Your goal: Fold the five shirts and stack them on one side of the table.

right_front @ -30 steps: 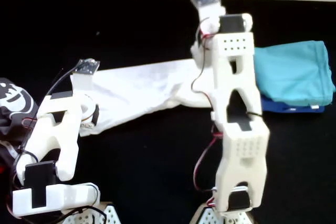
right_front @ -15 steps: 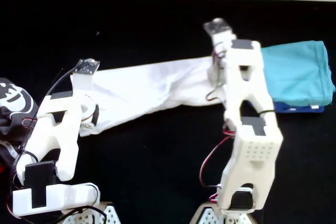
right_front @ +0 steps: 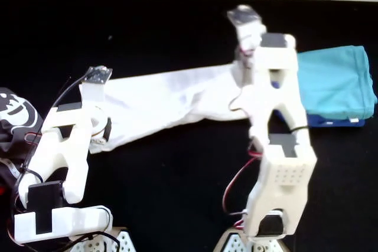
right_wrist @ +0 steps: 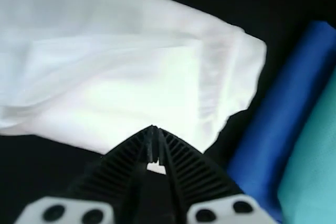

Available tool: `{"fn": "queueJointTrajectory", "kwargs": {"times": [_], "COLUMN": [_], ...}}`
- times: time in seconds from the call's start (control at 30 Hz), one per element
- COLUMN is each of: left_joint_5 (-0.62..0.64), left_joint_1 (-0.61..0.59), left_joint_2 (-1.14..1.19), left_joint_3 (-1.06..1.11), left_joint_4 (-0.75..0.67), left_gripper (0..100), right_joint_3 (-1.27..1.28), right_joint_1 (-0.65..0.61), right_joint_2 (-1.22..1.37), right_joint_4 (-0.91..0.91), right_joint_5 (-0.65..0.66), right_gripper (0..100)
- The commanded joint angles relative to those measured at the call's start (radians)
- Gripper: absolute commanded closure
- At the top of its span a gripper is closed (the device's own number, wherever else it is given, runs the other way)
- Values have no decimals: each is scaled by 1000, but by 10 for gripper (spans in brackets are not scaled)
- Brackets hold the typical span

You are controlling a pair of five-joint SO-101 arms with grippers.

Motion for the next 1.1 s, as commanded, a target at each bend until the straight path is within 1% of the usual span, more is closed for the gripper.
{"fn": "queueJointTrajectory", "kwargs": {"times": [0.0,0.07,0.2,0.4,0.53,0.63,0.97,1.07], "left_joint_5": [-11,-11,-11,-11,-11,-11,-11,-11], "left_joint_1": [-2,-2,-2,-2,-2,-2,-2,-2], "left_joint_2": [1,1,1,1,1,1,1,1], "left_joint_3": [2,2,2,2,2,2,2,2], "left_joint_4": [-34,-34,-34,-34,-34,-34,-34,-34], "left_gripper": [991,991,991,991,991,991,991,991], "right_joint_3": [-61,-59,-70,-62,-70,-70,-71,-94], "right_joint_1": [-145,-217,-329,-440,-455,-456,-504,-509], "right_joint_2": [-62,-45,5,64,160,211,211,211], "right_joint_4": [110,145,145,24,-41,-45,209,216], "right_joint_5": [8,6,6,6,6,6,9,8], "right_gripper": [993,993,993,993,993,993,993,993]}}
